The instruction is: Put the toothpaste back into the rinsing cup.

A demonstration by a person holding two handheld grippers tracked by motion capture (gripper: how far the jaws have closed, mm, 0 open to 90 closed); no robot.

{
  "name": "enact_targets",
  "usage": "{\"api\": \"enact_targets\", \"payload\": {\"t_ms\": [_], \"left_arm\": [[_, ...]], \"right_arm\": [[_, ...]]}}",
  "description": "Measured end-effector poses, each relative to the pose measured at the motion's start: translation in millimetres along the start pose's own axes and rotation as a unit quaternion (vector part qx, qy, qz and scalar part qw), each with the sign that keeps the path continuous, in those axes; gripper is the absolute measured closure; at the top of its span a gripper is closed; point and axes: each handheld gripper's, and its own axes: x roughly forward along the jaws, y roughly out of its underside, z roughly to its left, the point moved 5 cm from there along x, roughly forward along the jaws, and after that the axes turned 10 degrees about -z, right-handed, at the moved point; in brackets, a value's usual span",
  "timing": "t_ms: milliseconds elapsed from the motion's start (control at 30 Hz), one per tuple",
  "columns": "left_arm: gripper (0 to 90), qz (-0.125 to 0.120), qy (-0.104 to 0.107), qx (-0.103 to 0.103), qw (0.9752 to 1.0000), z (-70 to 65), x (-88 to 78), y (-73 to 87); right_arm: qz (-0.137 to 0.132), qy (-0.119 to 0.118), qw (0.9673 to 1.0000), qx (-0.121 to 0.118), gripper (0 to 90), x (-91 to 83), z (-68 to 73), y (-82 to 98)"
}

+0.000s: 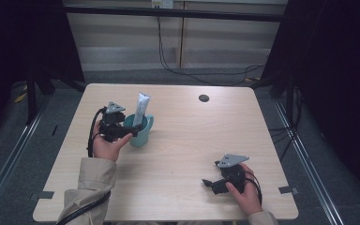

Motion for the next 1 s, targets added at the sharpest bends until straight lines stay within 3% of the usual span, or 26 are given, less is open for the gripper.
{"api": "enact_targets", "payload": {"t_ms": [1000], "left_arm": [[16.5, -0.004, 0.019, -0.011, 0.9997, -2.0, -17.0, 21.8]], "right_arm": [[0.000, 0.000, 1.0000, 0.000, 11.9, 0.0, -0.1, 0.0]]}}
